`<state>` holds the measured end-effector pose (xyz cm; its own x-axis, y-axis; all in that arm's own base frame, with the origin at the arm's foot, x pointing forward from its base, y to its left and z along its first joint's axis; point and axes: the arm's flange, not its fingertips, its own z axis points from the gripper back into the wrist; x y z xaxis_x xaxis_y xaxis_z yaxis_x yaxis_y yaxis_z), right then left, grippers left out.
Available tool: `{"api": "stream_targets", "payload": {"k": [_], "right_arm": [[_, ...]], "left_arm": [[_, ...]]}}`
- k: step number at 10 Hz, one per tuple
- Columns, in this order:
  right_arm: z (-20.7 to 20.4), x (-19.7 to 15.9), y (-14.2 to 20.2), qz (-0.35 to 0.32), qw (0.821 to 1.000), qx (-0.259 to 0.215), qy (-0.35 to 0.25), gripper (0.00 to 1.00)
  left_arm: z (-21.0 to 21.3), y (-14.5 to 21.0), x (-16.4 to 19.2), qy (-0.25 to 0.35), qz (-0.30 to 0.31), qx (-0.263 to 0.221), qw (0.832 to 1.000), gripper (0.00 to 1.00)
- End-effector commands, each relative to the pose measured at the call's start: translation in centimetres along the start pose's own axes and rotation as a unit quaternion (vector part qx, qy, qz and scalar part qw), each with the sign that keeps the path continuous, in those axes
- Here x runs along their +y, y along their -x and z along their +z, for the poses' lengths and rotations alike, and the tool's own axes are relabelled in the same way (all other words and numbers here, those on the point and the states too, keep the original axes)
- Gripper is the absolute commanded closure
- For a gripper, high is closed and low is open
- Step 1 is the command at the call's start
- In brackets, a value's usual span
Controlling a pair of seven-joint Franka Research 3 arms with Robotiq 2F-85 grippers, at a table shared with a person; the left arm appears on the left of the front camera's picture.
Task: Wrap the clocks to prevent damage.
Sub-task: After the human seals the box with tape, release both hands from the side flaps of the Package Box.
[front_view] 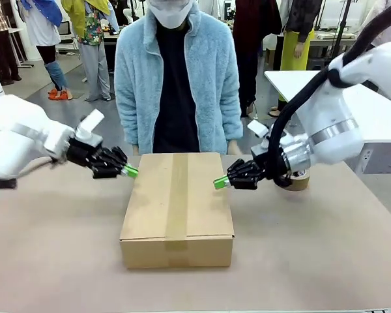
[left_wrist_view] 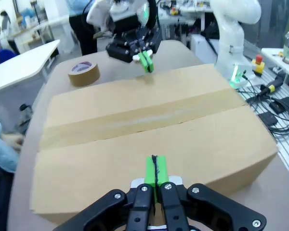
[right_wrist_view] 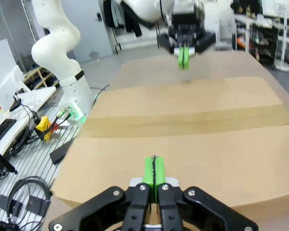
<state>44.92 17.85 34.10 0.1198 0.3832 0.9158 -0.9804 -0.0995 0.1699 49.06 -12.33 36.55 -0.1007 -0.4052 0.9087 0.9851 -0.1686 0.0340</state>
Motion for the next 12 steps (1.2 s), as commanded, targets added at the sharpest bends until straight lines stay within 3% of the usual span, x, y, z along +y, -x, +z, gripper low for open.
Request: {"api": "stream_targets", "payload": {"k": [1,3,6,9,10,12], "right_arm": [[2.9,5.8,-6.9,-0.024,0.993,0.115,0.031,0.99],[5.7,10.2,-12.2,-0.038,0.983,0.172,0.061,0.99],[8.1,14.4,-16.8,-0.011,0.978,0.178,0.107,0.99],[9.1,14.0,-16.1,-0.02,0.98,0.167,0.105,0.99],[9.1,15.2,-18.0,-0.004,0.978,0.174,0.118,0.99],[9.1,15.2,-18.0,-0.004,0.978,0.174,0.118,0.99]], "left_arm": [[5.1,-5.8,-2.6,-0.009,0.03,0.076,0.997,0.99],[8.7,-8.9,-4.6,-0.007,0.06,0.126,0.99,0.99],[13.0,-11.7,-7.9,-0.053,0.081,0.157,0.983,0.99],[14.6,-12.6,-10.3,-0.081,0.078,0.146,0.983,0.99],[14.4,-12.2,-8.6,-0.067,0.077,0.154,0.983,0.99],[14.4,-12.2,-8.6,-0.067,0.077,0.154,0.983,0.99]]}}
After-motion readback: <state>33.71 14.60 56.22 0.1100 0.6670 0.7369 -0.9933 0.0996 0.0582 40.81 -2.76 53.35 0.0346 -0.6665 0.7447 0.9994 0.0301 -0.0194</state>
